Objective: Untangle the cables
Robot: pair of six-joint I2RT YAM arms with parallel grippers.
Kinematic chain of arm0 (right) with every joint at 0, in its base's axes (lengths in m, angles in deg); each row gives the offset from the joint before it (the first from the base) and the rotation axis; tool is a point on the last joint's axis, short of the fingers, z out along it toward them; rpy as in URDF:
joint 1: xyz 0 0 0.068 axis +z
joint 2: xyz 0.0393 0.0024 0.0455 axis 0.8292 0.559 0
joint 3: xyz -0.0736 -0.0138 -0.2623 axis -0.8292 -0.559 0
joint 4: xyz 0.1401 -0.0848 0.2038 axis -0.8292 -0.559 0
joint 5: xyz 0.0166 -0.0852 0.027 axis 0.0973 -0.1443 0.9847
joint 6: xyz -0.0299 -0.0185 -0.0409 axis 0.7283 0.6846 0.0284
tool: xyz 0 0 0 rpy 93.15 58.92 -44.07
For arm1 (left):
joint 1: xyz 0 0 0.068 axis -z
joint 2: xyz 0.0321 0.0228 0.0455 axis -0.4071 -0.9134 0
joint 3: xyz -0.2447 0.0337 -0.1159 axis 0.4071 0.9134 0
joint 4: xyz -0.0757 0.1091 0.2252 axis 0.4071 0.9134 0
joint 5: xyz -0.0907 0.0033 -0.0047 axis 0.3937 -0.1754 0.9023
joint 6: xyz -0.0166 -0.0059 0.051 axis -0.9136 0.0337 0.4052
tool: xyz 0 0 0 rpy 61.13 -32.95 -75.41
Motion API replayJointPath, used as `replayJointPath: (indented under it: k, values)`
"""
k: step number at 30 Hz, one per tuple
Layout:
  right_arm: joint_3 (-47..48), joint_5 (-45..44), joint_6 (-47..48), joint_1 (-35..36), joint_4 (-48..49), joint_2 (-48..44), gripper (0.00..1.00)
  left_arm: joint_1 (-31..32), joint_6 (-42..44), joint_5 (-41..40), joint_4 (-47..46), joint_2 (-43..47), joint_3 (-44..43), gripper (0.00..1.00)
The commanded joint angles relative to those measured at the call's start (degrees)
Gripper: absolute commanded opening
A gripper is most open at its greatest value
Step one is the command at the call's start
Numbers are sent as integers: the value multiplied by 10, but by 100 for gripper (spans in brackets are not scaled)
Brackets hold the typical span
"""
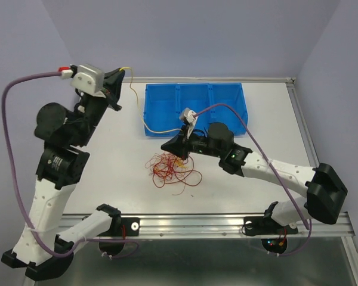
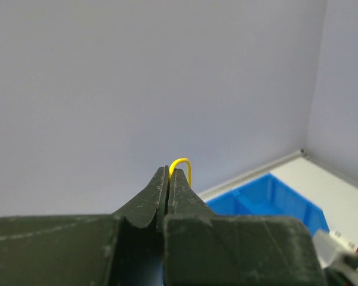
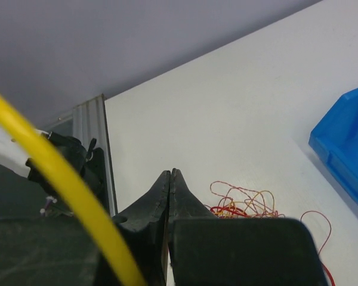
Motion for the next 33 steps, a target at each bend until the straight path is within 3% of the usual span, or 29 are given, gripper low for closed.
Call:
replayJointPath:
  k: [1, 10, 13, 19, 22, 23, 26, 29, 33]
  values:
    - [73, -30, -18, 7, -55, -29, 0, -1, 7, 17, -50, -11, 116, 0]
    - [255, -105, 8, 6, -140, -38, 0, -17, -51, 178, -157, -9, 318, 0]
    - [333, -125, 17, 6, -178, -25, 0, -34, -59, 226, -151, -12, 326, 0]
    - [390, -175, 35, 7, -186, -10, 1, -102, -74, 446, -174, -41, 355, 4]
    - [401, -183, 37, 6, -186, 1, 1, -116, -71, 530, -203, -42, 373, 17]
    - [406, -182, 34, 6, -186, 5, 1, -116, -73, 564, -210, -38, 378, 28]
    - [412, -178, 32, 7, -186, 15, 1, -115, -91, 638, -253, -31, 392, 36]
    - [418, -175, 30, 6, -186, 28, 0, -110, -98, 676, -269, -27, 396, 44]
    - [427, -169, 26, 7, -185, 43, 1, -96, -66, 704, -269, -13, 411, 63]
